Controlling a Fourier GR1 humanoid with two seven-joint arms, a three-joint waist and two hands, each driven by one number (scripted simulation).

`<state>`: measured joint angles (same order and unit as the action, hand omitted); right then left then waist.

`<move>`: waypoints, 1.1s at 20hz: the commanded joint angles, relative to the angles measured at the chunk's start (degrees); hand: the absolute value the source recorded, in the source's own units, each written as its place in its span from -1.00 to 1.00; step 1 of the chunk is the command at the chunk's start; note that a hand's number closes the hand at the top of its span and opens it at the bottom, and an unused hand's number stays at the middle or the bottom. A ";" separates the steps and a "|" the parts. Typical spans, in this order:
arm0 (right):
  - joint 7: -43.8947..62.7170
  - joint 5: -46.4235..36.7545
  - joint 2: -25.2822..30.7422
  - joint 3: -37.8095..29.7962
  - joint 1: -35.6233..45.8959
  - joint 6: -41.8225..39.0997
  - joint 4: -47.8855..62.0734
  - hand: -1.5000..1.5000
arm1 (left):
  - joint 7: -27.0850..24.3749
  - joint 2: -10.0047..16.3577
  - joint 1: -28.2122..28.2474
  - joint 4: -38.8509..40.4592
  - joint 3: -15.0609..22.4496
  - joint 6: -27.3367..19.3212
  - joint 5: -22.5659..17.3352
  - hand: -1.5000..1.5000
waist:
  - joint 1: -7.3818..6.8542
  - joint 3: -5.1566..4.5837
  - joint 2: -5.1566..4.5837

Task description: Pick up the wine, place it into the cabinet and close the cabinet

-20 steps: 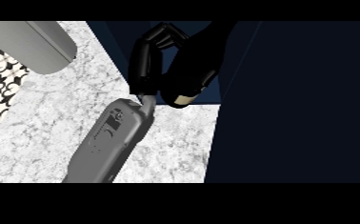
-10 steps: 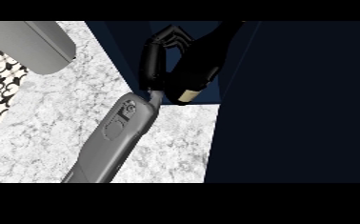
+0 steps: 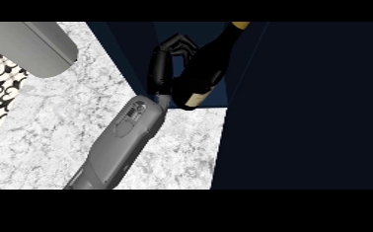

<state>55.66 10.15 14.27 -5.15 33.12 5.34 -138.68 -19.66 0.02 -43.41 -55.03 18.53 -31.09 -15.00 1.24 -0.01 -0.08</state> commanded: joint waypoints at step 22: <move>1.42 3.98 -1.19 1.49 -0.54 -0.52 -4.04 -1.00 | -21.81 -0.02 -5.80 28.39 0.70 1.22 -14.02 1.00 | 0.98 -0.07 -0.33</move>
<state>53.96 11.06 13.14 -3.95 31.82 3.75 -138.32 -38.23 0.09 -47.80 -30.22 21.07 -31.31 -26.66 2.03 -0.04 -0.34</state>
